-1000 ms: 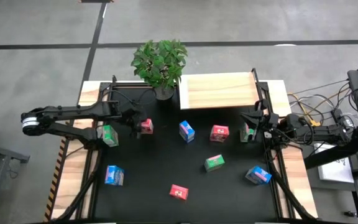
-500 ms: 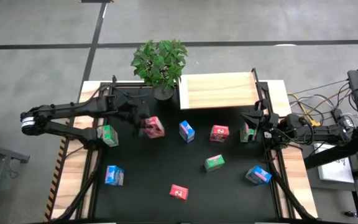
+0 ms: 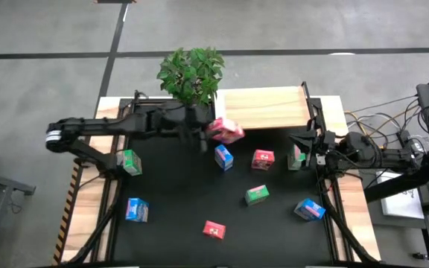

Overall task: Stack cereal on shelf
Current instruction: Put the top left red cereal box on the shelf

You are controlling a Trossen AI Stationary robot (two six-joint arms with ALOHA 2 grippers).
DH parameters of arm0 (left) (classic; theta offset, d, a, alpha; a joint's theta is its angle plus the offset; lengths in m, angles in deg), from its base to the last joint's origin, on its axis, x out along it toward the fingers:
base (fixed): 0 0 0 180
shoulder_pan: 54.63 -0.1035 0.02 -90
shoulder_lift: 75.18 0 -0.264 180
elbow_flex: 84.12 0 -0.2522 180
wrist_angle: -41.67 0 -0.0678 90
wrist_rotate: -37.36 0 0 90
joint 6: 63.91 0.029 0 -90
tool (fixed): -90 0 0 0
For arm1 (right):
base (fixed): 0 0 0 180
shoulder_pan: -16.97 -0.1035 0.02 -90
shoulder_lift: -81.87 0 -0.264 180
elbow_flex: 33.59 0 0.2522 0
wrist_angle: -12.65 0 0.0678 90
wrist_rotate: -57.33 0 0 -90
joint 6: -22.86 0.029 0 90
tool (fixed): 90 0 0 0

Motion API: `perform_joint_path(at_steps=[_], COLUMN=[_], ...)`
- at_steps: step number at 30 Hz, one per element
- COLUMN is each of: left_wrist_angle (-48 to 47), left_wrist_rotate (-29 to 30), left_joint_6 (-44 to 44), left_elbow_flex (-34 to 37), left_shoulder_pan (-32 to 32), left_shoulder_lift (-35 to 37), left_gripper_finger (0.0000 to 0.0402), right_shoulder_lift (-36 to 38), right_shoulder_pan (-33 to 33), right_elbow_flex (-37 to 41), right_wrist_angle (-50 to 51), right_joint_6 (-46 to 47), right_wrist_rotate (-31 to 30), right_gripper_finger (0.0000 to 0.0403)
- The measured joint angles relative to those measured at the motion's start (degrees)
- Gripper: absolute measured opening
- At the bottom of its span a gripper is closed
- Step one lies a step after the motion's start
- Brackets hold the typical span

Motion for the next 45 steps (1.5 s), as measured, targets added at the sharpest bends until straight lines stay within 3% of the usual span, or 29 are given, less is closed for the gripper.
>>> perform_joint_path(at_steps=[9, 14, 20, 33, 45], left_wrist_angle=[-5.23, -5.2, -4.4, -4.45, -2.02], left_wrist_rotate=[10.22, 10.81, 10.79, 11.73, 11.8], left_joint_6=[5.42, 4.64, 4.03, 3.14, 5.95], left_elbow_flex=[-13.28, -16.94, -18.62, -19.48, -19.47], left_shoulder_pan=[-1.47, -3.11, -4.52, -5.31, -5.34], left_shoulder_lift=[-12.69, -16.47, -19.43, -23.33, -22.83], left_gripper_finger=[0.013, 0.013, 0.0137, 0.0208, 0.0213], right_shoulder_lift=[0.02, 0.02, 0.02, 0.0, 0.02], right_shoulder_pan=[0.0, 0.0, 0.0, 0.0, 0.0], right_elbow_flex=[-4.49, -4.09, -4.06, -4.28, -4.28], right_wrist_angle=[12.49, 12.62, 13.04, 13.41, 13.42], right_joint_6=[5.48, 5.81, 7.04, 7.85, 6.97], right_wrist_rotate=[-0.02, -0.02, -0.02, -0.04, -0.07], right_gripper_finger=[0.0009, 0.0009, 0.0009, 0.0009, 0.0009])
